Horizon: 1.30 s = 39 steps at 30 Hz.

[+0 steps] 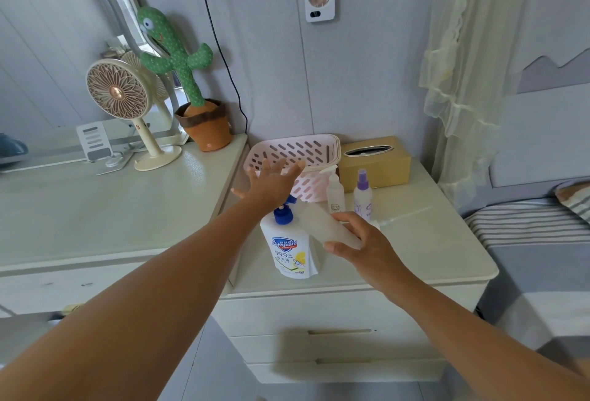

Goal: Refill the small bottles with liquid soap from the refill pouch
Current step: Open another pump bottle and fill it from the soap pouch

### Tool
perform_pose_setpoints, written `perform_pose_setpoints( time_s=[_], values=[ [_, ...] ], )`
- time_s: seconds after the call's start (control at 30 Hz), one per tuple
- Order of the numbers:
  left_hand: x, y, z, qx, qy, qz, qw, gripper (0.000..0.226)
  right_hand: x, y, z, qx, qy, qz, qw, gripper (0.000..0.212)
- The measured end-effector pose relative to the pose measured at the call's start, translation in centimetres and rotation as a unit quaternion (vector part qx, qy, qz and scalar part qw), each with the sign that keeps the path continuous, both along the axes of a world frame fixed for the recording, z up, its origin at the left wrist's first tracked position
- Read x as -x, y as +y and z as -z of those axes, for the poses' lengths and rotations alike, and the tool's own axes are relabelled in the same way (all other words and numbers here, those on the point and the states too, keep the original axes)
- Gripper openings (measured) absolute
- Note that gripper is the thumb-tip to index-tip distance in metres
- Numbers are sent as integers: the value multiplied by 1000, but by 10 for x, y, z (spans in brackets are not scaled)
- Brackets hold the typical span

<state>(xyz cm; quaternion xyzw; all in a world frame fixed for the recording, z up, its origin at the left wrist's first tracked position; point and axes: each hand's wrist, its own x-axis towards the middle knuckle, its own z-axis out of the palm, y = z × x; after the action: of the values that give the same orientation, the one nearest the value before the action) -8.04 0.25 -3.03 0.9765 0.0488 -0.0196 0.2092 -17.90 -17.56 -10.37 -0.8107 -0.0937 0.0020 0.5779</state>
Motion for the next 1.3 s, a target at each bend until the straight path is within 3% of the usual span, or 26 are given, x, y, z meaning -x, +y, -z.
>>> perform_pose_setpoints(
  time_s=[0.37, 0.7, 1.07, 1.3],
  values=[
    [-8, 4, 4, -22, -20, -4, 1000, 72, 1, 3, 3, -26, 14, -2, 1000, 40],
    [-18, 5, 3, -62, -118, -40, 990, 66, -3, 3, 4, -60, 26, 8, 998, 39],
    [-33, 7, -1, -54, -157, -86, 982, 66, -4, 0, 1, -58, 29, 21, 998, 43],
    [-33, 5, -4, -12, -250, -65, 966, 60, -5, -3, 2, -58, 29, 20, 998, 46]
  ],
)
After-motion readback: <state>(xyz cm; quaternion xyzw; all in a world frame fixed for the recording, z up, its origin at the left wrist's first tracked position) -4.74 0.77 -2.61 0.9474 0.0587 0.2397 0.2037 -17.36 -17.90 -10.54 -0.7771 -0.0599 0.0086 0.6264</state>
